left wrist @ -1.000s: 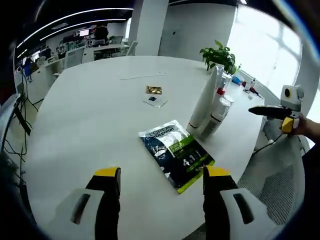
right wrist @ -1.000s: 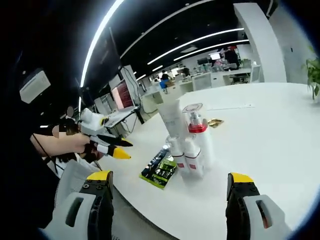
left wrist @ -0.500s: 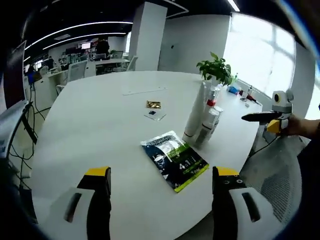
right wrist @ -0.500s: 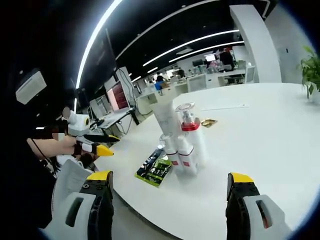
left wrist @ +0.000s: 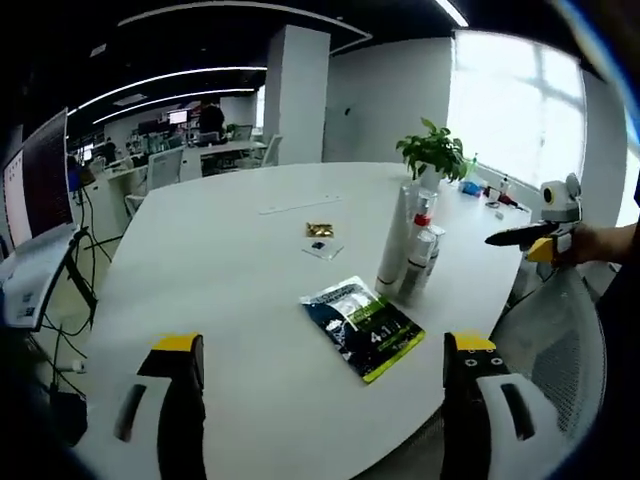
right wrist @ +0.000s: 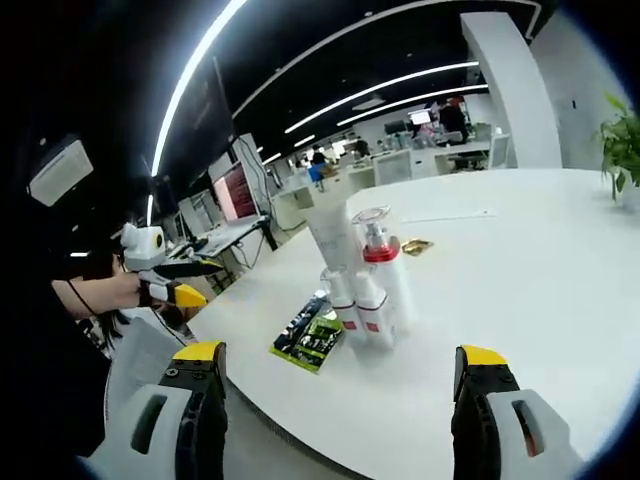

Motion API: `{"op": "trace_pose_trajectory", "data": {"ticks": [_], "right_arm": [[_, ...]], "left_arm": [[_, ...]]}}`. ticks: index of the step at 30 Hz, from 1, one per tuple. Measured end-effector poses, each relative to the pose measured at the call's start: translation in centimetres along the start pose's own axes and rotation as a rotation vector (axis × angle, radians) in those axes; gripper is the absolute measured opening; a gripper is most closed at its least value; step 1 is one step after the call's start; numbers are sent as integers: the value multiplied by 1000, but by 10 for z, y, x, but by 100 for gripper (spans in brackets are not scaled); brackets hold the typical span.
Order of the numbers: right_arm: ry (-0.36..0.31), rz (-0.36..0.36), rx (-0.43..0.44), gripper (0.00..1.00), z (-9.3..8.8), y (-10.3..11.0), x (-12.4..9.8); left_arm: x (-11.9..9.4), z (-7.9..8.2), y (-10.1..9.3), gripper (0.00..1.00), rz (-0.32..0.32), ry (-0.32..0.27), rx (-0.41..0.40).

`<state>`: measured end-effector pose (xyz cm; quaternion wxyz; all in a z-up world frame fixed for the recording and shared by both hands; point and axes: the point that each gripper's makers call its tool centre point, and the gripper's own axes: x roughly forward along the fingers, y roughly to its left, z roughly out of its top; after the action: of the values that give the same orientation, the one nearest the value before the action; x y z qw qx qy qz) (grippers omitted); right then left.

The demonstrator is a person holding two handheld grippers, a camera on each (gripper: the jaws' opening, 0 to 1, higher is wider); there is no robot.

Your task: Arrange the skincare products in the storage area until every visible bottle or jar stands upright without overlapping.

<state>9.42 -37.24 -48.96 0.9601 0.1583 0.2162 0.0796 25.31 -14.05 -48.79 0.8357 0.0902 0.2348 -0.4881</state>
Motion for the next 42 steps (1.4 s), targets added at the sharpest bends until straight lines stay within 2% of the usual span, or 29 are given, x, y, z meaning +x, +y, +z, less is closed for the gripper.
{"op": "trace_pose_trajectory", "data": {"ticks": [3, 13, 18, 27, 32, 38, 42], "right_arm": [[-4, -1, 1, 99, 1, 1, -1], [-8, -2, 2, 99, 2, 2, -2], [-20, 4, 4, 99, 6, 6, -4], [-20, 13, 0, 99, 7, 10, -3], [-18, 16, 4, 99, 6, 10, -2], [-14, 15, 16, 99, 6, 6, -1], [-9, 11, 20, 99, 5, 4, 1]], "left_arm": [[-6, 1, 0, 99, 2, -25, 5], [-18, -4, 2, 99, 43, -38, -44], [-19, -4, -3, 99, 49, -41, -71], [-19, -4, -4, 99, 51, -37, -62], [-17, -7, -4, 99, 46, -13, -51], [-12, -16, 2, 99, 47, 44, -39], [-6, -14, -1, 99, 35, 62, -46]]}}
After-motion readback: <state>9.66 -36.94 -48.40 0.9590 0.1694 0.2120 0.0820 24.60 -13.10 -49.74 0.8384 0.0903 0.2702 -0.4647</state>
